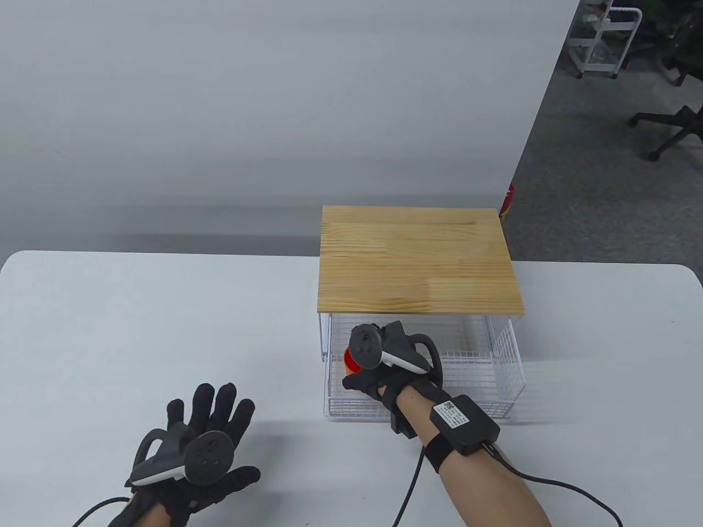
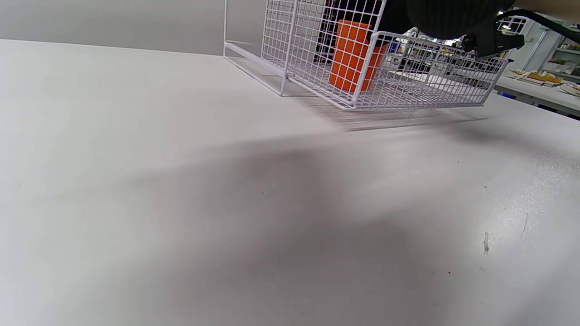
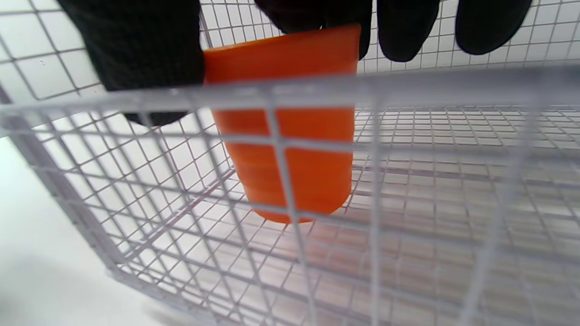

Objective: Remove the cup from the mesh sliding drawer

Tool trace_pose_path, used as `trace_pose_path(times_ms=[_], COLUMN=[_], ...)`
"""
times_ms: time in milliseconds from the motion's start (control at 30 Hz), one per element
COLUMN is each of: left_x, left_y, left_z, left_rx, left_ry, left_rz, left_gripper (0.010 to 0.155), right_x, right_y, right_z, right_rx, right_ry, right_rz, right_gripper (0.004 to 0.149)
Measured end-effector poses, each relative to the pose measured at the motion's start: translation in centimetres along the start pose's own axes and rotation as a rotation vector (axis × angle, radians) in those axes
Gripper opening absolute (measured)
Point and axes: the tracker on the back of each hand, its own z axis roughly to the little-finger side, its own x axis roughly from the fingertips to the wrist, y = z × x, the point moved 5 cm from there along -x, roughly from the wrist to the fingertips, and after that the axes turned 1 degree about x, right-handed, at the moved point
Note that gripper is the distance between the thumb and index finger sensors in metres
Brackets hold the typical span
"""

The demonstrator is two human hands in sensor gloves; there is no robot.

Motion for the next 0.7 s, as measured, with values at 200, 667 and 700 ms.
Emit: trace_pose_path(times_ms=[200, 667, 700], left_x=[0.0, 0.0, 0.0], left_y=[0.0, 0.1, 0.1], left_z=[-0.1, -0.1, -0.1], left_rx=[-0.001, 0.004, 0.005], left_ry=[-0.001, -0.005, -0.005], left_rz=[0.005, 0.002, 0.0], left_gripper=[0.1, 0.1, 0.1], right_x=[0.0, 5.1, 5.7], right_y=[-0.3, -4.1, -4.4], right_z=[-0.3, -0.4, -0.4], right_rx=[-0.001, -0.011, -0.012], right_ry=[-0.029, -0.102, -0.109], right_rz=[0.046, 0.214, 0.23], right_gripper=[0.081, 0.086, 0.086])
